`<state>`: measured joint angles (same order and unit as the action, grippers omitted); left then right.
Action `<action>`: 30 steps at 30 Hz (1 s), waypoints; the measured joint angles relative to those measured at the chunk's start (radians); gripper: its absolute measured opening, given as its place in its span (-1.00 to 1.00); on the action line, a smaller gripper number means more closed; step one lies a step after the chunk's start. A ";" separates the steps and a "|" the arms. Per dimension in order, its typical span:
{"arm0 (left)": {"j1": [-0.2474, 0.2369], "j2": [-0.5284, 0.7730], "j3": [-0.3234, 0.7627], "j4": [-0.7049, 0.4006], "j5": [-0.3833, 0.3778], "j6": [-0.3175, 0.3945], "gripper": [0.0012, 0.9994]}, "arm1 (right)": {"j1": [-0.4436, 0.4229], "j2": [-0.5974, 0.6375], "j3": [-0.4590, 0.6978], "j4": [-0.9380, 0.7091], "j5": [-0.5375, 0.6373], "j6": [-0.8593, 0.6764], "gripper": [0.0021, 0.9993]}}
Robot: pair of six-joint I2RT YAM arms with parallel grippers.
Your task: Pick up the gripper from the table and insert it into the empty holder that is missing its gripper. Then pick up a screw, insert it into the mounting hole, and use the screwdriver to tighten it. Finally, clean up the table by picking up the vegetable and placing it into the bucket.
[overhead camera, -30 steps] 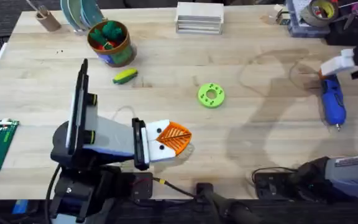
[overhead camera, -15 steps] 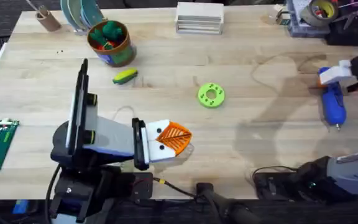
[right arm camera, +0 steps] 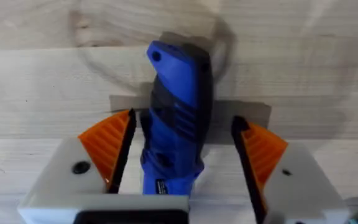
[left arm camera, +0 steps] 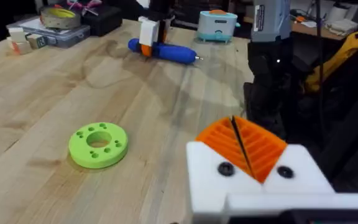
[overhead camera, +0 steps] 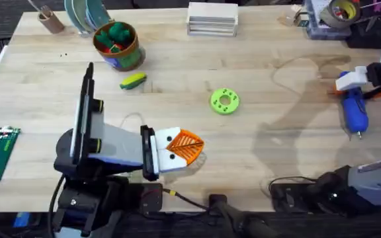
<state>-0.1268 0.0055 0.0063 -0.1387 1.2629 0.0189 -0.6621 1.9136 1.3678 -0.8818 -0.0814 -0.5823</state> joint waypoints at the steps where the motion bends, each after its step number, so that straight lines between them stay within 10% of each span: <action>1: 0.000 0.000 0.000 0.000 0.000 0.000 -1.00 | 0.000 0.001 0.000 0.000 -0.002 0.000 0.94; 20: 0.000 0.000 0.000 0.000 0.000 0.000 -1.00 | 0.008 0.006 0.000 0.008 -0.004 -0.001 0.94; 30: 0.000 0.000 0.000 0.000 0.000 0.000 -1.00 | 0.012 0.007 0.000 0.013 0.001 -0.002 0.59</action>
<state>-0.1268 0.0055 0.0063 -0.1387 1.2629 0.0189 -0.6498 1.9202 1.3678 -0.8684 -0.0799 -0.5842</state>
